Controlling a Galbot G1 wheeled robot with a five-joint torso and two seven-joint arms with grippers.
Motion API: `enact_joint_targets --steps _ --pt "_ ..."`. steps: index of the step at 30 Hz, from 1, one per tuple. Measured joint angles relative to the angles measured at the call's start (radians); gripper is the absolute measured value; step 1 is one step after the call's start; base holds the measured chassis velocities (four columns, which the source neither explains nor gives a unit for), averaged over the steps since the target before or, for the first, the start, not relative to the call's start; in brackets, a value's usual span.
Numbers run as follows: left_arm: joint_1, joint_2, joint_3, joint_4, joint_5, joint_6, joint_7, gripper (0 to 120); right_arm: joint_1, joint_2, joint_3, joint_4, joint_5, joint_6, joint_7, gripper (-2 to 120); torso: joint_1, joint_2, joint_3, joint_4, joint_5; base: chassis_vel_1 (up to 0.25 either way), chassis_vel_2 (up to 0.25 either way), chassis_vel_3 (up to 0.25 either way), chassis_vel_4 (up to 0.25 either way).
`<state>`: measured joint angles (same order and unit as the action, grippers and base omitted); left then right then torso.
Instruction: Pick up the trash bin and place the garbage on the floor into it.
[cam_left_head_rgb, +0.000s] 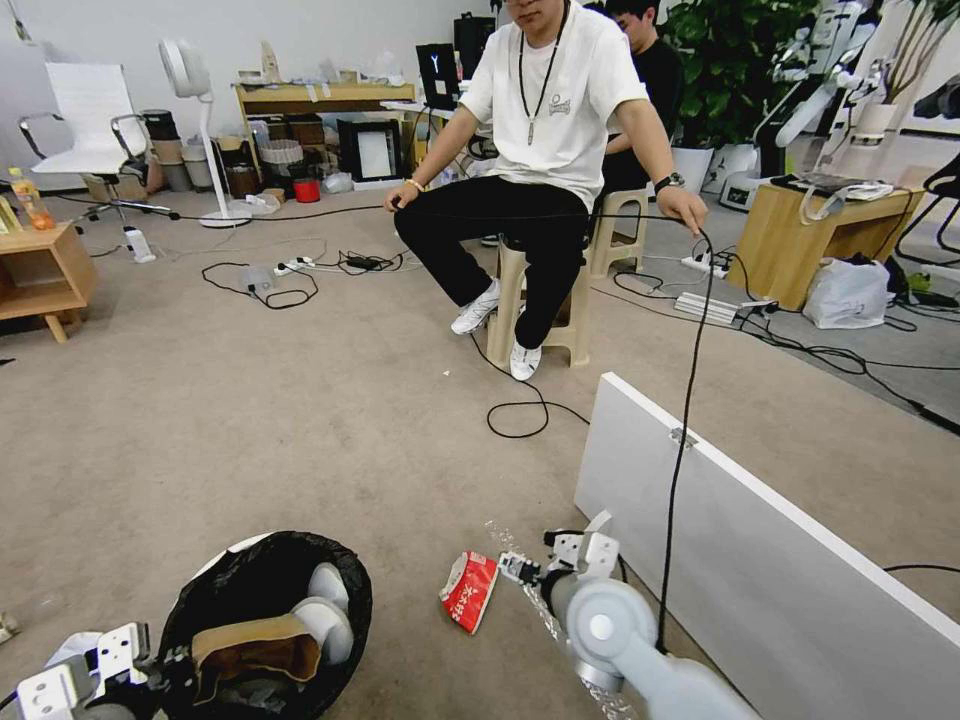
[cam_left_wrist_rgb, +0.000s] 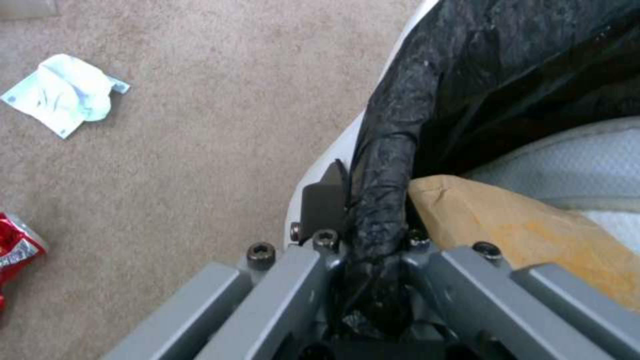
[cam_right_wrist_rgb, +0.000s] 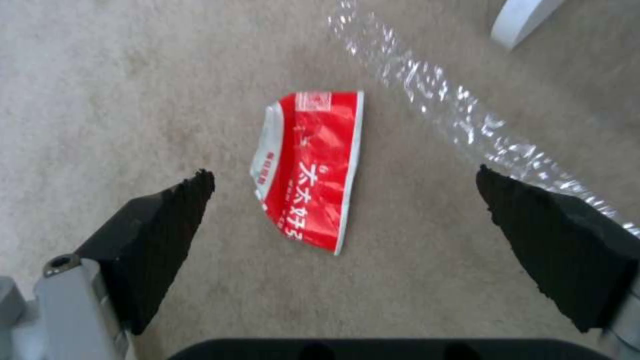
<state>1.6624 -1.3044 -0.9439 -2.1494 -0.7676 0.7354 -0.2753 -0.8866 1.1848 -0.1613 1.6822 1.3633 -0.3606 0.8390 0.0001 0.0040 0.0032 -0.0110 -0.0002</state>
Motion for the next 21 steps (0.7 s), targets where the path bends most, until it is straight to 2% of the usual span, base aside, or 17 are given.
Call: enact_joint_targets --steps 6,21 --pt "0.005 -0.013 -0.001 0.001 0.003 0.0 0.001 1 0.046 0.069 -0.031 -0.143 -0.014 0.017 -0.067 100 0.0 0.0 0.0 0.0003 0.0001 0.0 0.0 0.0 0.0" --pt "0.03 -0.057 -0.018 -0.026 0.026 0.0 0.008 1 0.134 0.149 -0.077 -0.337 -0.049 0.033 -0.213 100 0.0 0.0 0.0 0.0002 0.0001 0.0 0.0 0.0 0.0"
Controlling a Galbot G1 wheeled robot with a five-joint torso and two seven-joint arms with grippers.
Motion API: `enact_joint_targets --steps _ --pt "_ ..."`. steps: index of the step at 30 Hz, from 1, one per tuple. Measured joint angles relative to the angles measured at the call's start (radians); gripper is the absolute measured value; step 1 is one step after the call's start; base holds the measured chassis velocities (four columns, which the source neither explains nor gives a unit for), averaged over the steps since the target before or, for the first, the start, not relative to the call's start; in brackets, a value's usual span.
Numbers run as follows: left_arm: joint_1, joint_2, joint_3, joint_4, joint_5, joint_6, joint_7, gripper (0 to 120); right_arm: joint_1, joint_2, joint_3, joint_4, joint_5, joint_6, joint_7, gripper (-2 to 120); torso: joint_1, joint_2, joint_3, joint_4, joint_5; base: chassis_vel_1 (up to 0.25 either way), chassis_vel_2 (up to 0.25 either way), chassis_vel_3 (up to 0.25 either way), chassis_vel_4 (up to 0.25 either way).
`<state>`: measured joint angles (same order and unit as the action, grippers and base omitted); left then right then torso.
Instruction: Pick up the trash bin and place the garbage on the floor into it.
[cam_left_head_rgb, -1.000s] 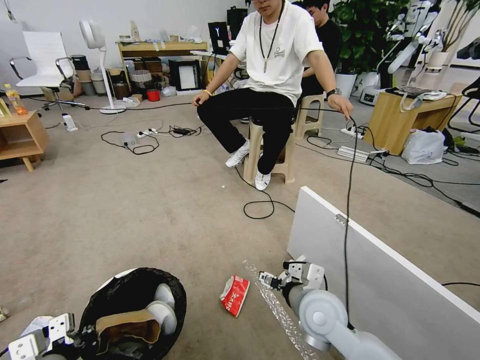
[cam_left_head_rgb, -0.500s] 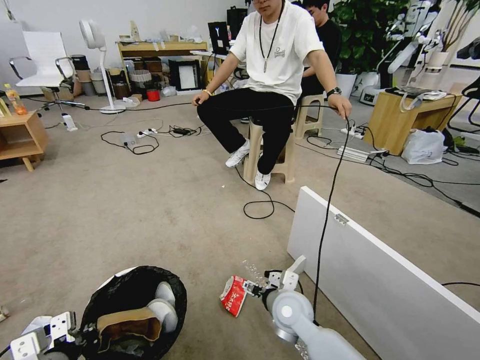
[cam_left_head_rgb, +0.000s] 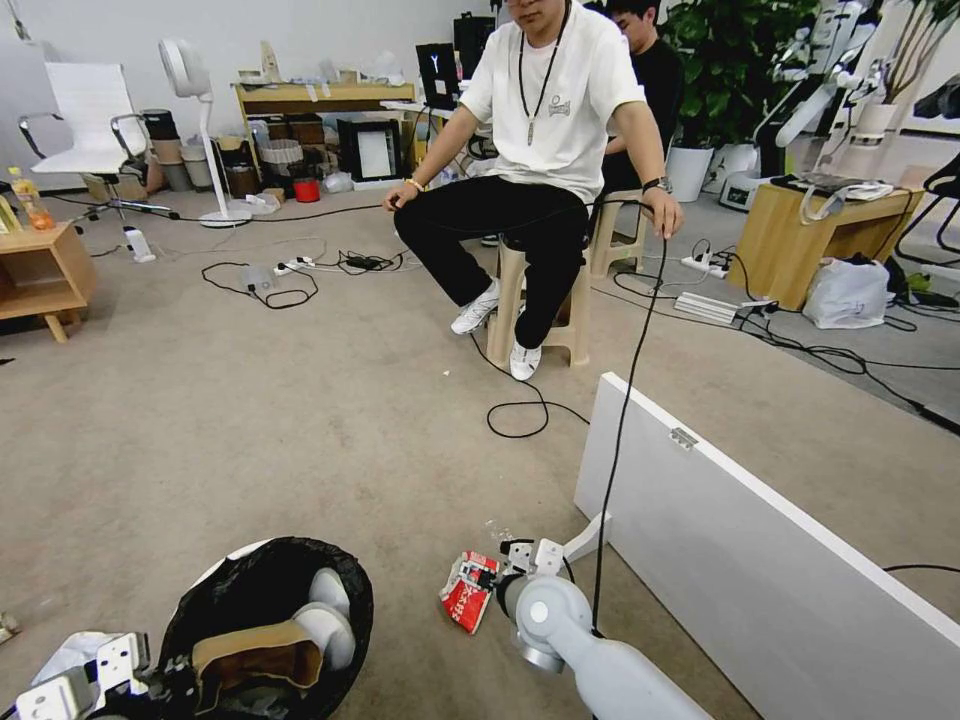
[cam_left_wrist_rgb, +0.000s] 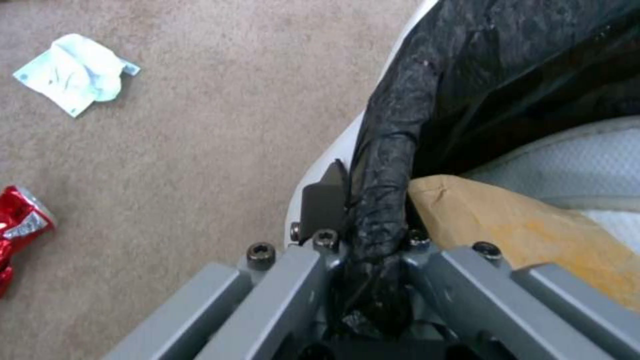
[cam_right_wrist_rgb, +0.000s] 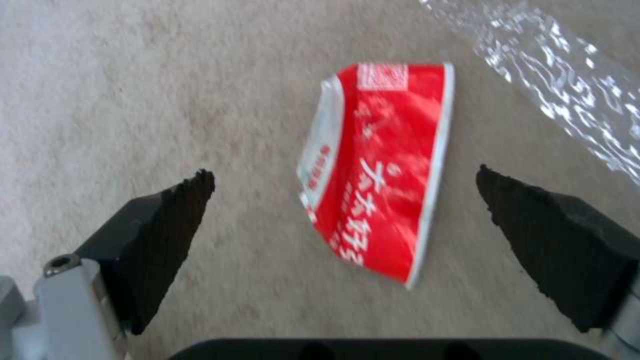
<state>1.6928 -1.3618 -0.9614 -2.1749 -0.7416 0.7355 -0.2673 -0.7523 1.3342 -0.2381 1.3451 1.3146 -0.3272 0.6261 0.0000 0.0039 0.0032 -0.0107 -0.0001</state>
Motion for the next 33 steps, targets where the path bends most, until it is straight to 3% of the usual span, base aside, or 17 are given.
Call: enact_joint_targets --steps 33 --pt "0.009 -0.029 -0.005 -0.001 0.019 0.0 0.023 1 0.103 0.159 -0.039 -0.379 -0.12 0.039 -0.204 100 0.0 0.0 0.0 -0.0002 0.0001 0.0 0.0 0.0 0.0"
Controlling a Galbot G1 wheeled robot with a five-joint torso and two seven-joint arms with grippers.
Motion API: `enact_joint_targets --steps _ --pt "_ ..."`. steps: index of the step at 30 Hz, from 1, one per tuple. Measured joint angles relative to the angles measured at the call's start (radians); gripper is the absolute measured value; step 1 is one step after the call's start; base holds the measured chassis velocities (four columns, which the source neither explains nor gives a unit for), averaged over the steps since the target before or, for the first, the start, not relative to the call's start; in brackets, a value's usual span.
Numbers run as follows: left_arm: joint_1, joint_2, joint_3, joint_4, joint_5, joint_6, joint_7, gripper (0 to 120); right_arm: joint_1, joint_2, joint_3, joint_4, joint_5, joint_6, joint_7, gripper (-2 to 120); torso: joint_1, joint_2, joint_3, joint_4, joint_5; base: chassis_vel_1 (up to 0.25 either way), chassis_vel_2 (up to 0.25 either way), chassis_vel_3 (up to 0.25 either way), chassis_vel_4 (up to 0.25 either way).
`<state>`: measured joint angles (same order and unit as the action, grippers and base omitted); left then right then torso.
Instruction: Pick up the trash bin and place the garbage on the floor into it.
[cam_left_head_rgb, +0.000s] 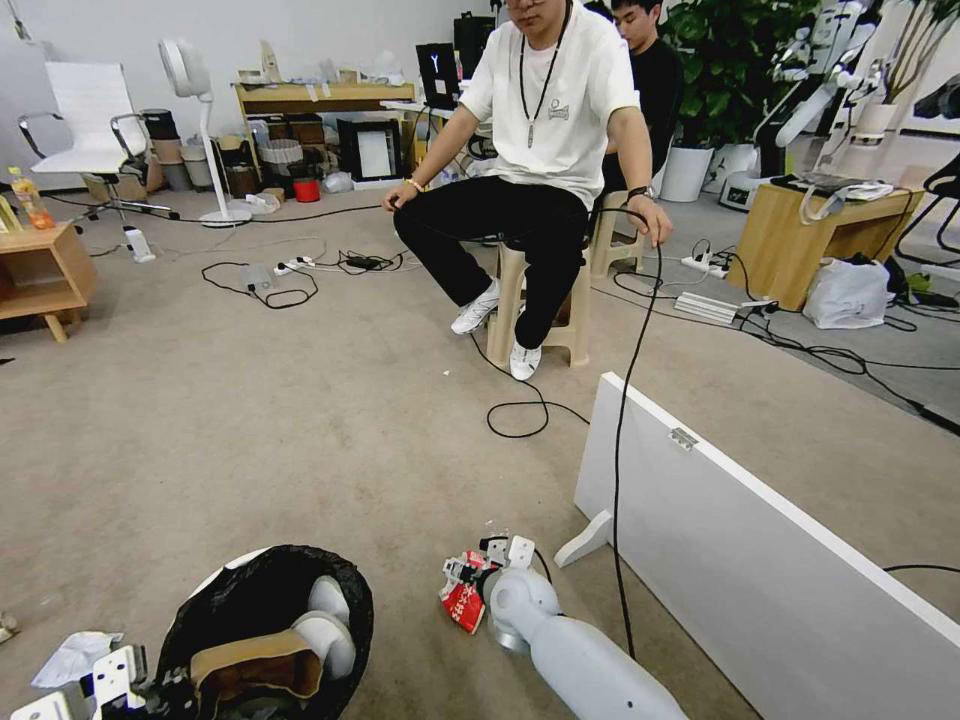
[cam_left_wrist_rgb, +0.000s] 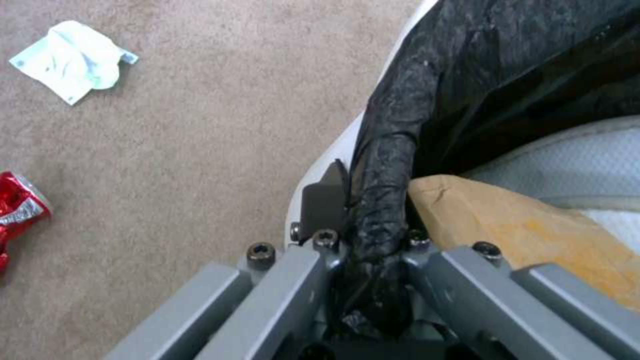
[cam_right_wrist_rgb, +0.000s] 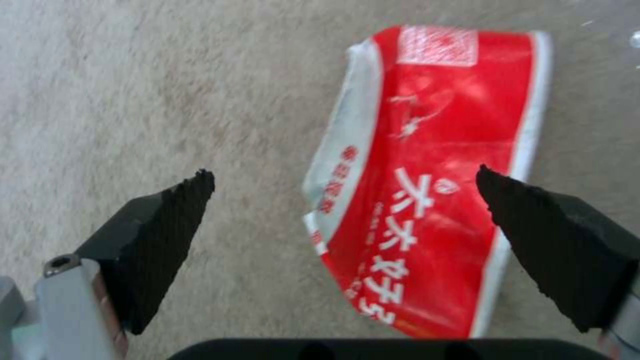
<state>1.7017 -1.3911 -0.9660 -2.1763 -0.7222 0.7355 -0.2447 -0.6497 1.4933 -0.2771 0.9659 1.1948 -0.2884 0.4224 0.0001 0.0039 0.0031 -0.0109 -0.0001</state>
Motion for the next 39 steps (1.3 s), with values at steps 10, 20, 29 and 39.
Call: enact_joint_targets --steps 10,20,29,39 --pt "0.011 -0.009 -0.003 0.001 0.003 0.0 0.011 1 0.018 0.038 0.004 -0.075 -0.044 0.005 -0.062 100 0.0 0.0 0.0 0.0 0.0 0.0 0.0 0.0 0.0" --pt "0.018 -0.012 -0.011 -0.001 0.001 0.0 0.015 1 0.05 0.073 0.041 -0.172 -0.087 0.011 -0.131 100 0.0 0.0 0.0 0.0001 0.0 0.0 0.0 0.0 0.0" --pt "0.021 -0.023 -0.008 -0.001 0.005 0.0 0.016 1 0.061 0.102 0.06 -0.239 -0.122 0.031 -0.179 100 0.0 0.0 0.0 0.0001 0.0 0.0 0.0 0.0 0.0" --pt "0.031 -0.027 -0.014 -0.008 0.005 0.0 0.022 1 0.07 0.116 0.078 -0.293 -0.15 0.025 -0.215 100 0.0 0.0 0.0 0.0001 0.0001 0.0 0.0 0.0 0.0"
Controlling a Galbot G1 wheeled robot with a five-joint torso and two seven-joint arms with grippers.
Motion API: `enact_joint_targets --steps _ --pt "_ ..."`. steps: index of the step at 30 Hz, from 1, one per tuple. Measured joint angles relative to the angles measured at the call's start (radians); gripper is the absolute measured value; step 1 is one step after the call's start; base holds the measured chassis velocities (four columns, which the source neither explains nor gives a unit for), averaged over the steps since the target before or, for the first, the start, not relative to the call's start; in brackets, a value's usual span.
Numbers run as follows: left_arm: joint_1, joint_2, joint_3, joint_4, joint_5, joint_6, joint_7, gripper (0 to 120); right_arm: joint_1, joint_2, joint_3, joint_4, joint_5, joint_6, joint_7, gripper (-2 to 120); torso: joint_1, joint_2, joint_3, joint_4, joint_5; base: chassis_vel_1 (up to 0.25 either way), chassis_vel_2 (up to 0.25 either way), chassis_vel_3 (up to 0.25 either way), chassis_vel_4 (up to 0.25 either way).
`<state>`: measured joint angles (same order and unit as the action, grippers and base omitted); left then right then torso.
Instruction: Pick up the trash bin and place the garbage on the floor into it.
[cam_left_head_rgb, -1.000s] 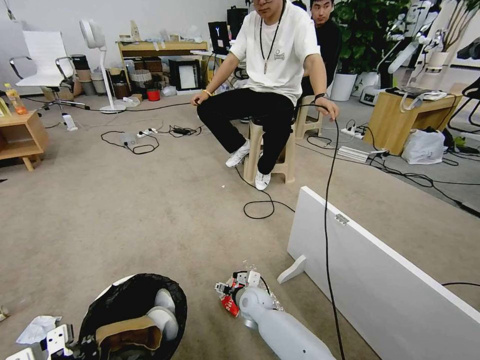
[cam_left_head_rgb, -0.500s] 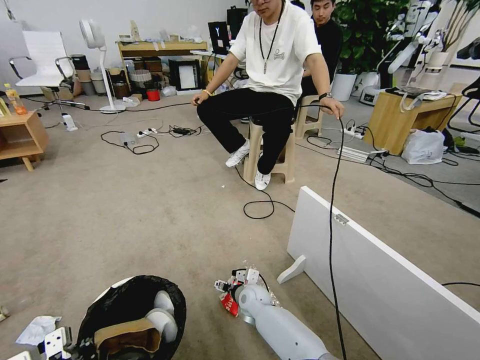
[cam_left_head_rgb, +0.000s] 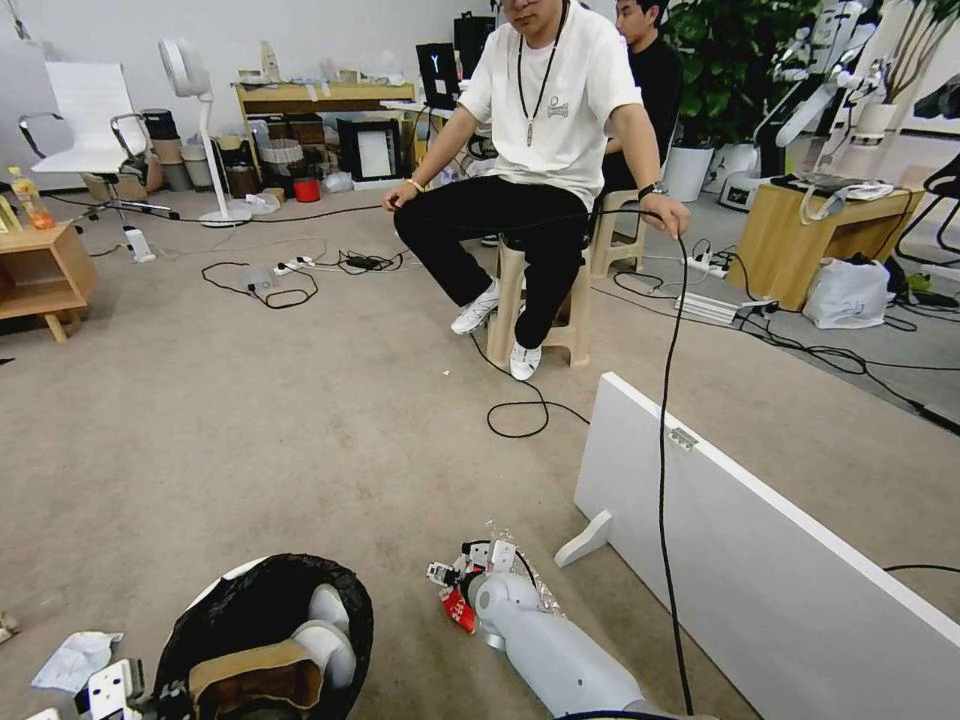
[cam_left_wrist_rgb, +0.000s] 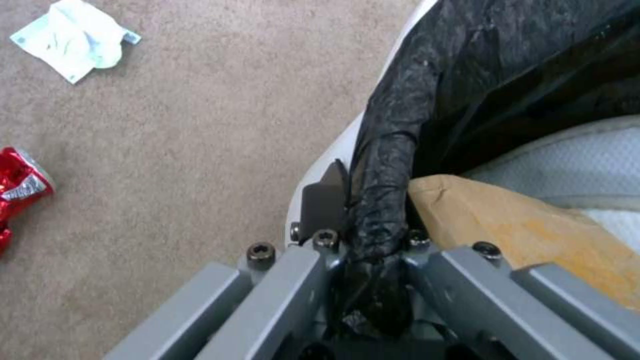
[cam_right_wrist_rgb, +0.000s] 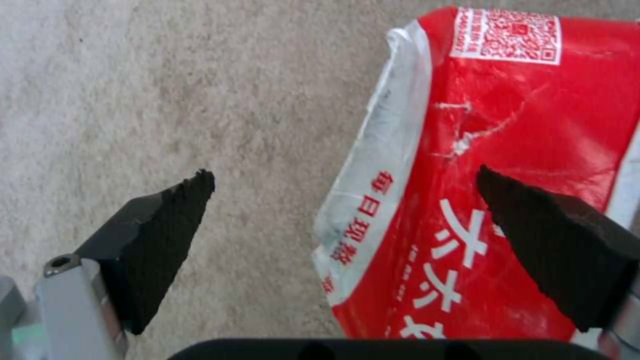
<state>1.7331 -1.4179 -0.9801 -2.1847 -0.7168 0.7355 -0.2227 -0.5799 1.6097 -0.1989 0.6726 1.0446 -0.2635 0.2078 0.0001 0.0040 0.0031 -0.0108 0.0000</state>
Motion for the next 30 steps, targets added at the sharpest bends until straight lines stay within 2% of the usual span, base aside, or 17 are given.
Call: enact_joint_targets --steps 5,10,13,15,18,20,23,24,26,28,29,30 --pt "0.0 -0.001 0.0 0.0 0.0 0.0 0.001 1 0.003 0.0 0.014 -0.027 -0.019 -0.001 -0.018 94 0.0 0.0 0.0 -0.0001 0.0 0.0 0.0 0.0 0.0" --pt "0.0 -0.002 0.003 0.0 0.001 0.0 0.003 1 0.004 -0.002 0.032 -0.054 -0.039 -0.006 -0.039 71 0.0 0.0 0.0 -0.0001 0.0 0.0 0.0 0.0 0.0" --pt "0.0 -0.004 0.004 0.0 0.002 0.0 0.003 1 0.003 -0.005 0.032 -0.055 -0.042 -0.007 -0.042 64 0.0 0.0 0.0 -0.0001 0.0 0.0 0.0 0.0 0.0" --pt "-0.001 -0.004 0.006 0.0 0.003 0.0 0.004 1 0.001 -0.008 0.031 -0.057 -0.044 -0.009 -0.045 52 0.0 0.0 0.0 -0.0001 0.0 0.0 0.0 0.0 0.0" --pt "-0.001 -0.004 0.006 -0.002 0.003 0.0 0.004 1 0.0 -0.008 0.029 -0.06 -0.047 -0.009 -0.048 47 0.0 0.0 0.0 0.0 0.0 0.0 0.0 0.0 0.0" --pt "0.004 -0.004 0.005 -0.009 0.002 0.0 0.007 1 0.0 -0.006 0.023 -0.066 -0.054 -0.01 -0.057 33 0.0 0.0 0.0 -0.0001 0.0 0.0 0.0 0.0 0.0" --pt "0.006 -0.004 0.004 -0.011 0.002 0.0 0.008 1 -0.001 -0.004 0.021 -0.067 -0.055 -0.01 -0.058 28 0.0 0.0 0.0 -0.0001 0.0 0.0 0.0 0.0 0.0" --pt "0.007 -0.004 0.003 -0.011 0.002 0.0 0.009 1 -0.001 -0.002 0.018 -0.068 -0.057 -0.01 -0.061 20 0.0 0.0 0.0 0.0 0.0 0.0 0.0 0.0 0.0" --pt "0.008 -0.004 0.003 -0.012 0.001 0.0 0.009 1 -0.002 -0.002 0.015 -0.069 -0.059 -0.01 -0.063 16 0.0 0.0 0.0 0.0 0.0 0.0 0.0 0.0 0.0" --pt "0.009 -0.005 0.003 -0.012 0.001 0.0 0.01 1 -0.003 -0.002 0.012 -0.07 -0.062 -0.01 -0.065 7 0.0 0.0 0.0 -0.0002 -0.0001 0.0 0.0 0.0 0.0" --pt "0.009 -0.005 0.003 -0.012 0.001 0.0 0.01 1 -0.003 -0.002 0.012 -0.07 -0.062 -0.01 -0.065 7 0.0 0.0 0.0 -0.0002 -0.0001 0.0 0.0 0.0 0.0" --pt "0.01 -0.007 0.003 -0.012 0.001 0.0 0.011 1 -0.005 -0.002 0.01 -0.07 -0.064 -0.011 -0.068 0 0.0 0.0 0.0 0.0 0.0 0.0 0.0 0.0 0.0"
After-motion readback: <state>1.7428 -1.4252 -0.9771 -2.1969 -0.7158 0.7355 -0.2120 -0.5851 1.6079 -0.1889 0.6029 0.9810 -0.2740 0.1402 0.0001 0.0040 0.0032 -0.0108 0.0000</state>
